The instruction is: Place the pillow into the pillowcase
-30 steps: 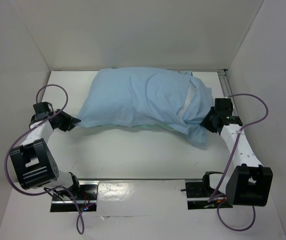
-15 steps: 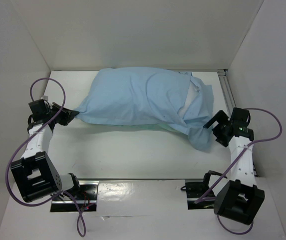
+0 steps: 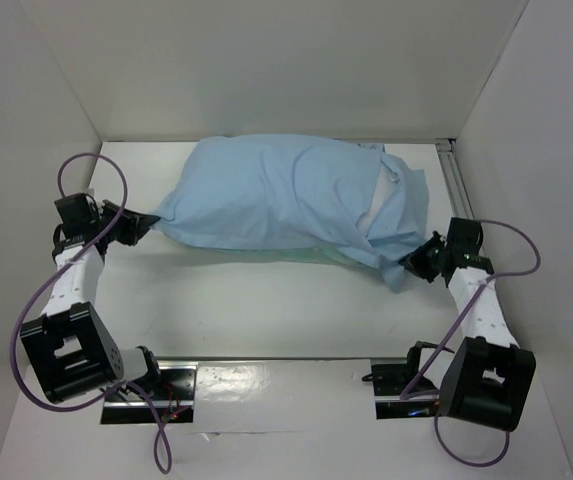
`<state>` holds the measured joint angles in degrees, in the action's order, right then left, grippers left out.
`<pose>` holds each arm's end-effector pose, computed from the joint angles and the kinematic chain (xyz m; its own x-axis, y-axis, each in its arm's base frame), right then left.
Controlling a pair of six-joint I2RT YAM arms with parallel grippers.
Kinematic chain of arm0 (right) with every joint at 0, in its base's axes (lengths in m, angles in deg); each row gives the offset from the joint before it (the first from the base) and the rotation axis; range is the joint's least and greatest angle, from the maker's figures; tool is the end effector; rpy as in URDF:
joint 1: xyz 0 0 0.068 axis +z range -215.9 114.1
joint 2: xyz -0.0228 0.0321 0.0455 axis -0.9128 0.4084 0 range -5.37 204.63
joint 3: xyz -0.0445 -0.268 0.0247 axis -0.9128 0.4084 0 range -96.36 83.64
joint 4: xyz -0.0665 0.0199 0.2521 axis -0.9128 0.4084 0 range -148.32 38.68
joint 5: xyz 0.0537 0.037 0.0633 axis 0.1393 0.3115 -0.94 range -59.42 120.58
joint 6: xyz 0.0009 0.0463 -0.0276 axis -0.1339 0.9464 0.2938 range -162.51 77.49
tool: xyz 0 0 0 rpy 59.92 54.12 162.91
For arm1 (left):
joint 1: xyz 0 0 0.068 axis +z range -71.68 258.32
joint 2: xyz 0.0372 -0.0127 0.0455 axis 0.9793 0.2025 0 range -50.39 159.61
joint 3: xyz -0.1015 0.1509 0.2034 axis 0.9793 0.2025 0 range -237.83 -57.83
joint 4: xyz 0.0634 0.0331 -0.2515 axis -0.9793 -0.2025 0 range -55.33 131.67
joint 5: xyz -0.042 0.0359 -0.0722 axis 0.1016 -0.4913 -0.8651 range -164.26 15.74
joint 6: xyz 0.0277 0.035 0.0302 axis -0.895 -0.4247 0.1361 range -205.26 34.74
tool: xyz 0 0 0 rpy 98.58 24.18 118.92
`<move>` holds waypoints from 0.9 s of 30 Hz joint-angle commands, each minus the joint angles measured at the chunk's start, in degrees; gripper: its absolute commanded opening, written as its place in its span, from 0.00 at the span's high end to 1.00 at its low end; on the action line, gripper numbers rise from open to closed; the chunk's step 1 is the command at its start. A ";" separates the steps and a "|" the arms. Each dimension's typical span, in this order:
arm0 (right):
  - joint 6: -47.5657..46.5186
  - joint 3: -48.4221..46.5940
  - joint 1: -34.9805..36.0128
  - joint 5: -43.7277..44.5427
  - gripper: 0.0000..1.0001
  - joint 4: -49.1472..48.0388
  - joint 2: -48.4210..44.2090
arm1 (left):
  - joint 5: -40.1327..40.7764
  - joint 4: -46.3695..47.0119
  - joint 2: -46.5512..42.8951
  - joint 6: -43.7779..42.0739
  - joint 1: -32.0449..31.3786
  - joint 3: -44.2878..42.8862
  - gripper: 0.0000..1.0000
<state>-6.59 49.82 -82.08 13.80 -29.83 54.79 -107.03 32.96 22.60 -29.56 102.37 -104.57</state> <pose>0.1921 -0.0451 0.1993 -0.5729 0.7511 -0.3281 0.5473 0.6485 0.5290 0.2583 0.0941 0.2520 -0.3464 -0.9152 -0.2058 -0.3970 0.3418 -0.8518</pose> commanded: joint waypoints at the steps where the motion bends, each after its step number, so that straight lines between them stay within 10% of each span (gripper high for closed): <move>1: 1.17 -12.11 0.80 -1.59 1.00 -8.55 1.53 | -3.27 4.23 0.05 6.43 -1.19 -10.16 1.00; 5: -1.28 -35.73 0.80 1.82 1.00 -3.64 5.57 | -0.62 -1.22 -0.74 9.05 -0.16 -26.15 1.00; 9: -4.63 -58.59 -1.83 8.68 1.00 4.11 7.25 | -6.76 -1.22 -2.93 15.04 13.95 -32.27 1.00; 14: -7.36 -62.59 -2.98 14.83 1.00 8.24 5.76 | -15.64 4.13 -2.94 21.28 23.93 -32.27 1.00; 27: -9.82 -60.41 -1.48 18.81 1.00 6.24 8.47 | -9.77 0.10 3.37 12.16 19.29 -43.34 1.00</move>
<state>-13.52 -11.58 -81.23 20.51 -13.07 60.06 -129.83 27.98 22.75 -11.81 121.97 -143.41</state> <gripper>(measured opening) 0.010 0.034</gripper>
